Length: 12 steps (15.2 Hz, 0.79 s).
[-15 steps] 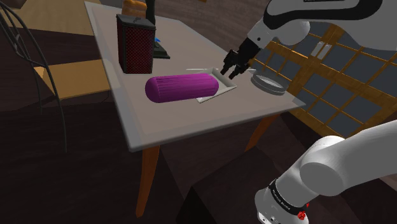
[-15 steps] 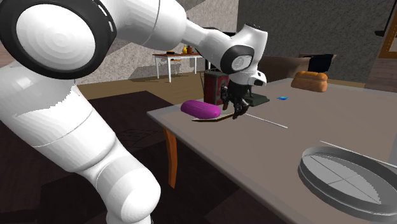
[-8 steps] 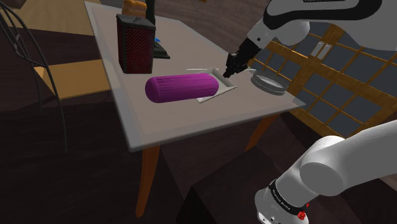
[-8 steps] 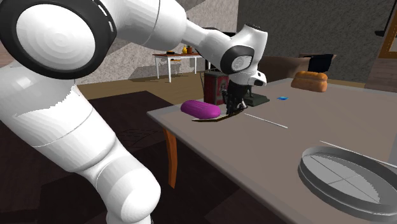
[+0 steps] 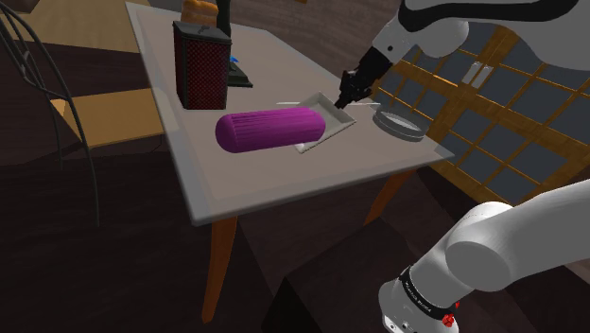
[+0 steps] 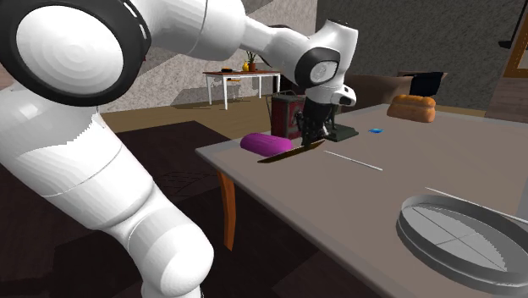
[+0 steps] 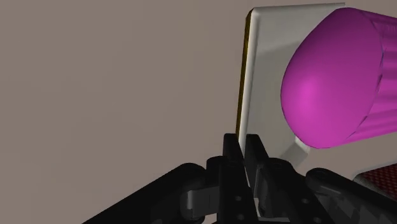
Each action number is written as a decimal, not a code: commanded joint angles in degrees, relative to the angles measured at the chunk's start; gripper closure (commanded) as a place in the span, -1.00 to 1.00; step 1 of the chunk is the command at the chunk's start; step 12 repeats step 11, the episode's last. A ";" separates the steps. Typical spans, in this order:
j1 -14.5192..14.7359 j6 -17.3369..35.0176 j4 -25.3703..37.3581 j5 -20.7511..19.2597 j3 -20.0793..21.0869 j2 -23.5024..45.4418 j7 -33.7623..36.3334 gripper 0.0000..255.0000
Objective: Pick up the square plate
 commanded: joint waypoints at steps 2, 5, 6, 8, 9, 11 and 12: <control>0.02 -2.28 2.48 -0.23 0.09 0.03 0.86 1.00; 0.03 -4.44 4.78 -0.43 0.09 0.07 1.54 1.00; 0.03 -5.16 5.57 -0.49 0.09 0.11 1.76 1.00; 0.05 -6.60 7.19 -0.59 0.08 0.23 2.19 1.00; 0.07 -7.32 8.01 -0.64 0.07 0.31 2.41 1.00; 0.07 -7.43 8.14 -0.65 0.07 0.32 2.44 1.00; 0.07 -7.43 8.14 -0.65 0.07 0.32 2.44 1.00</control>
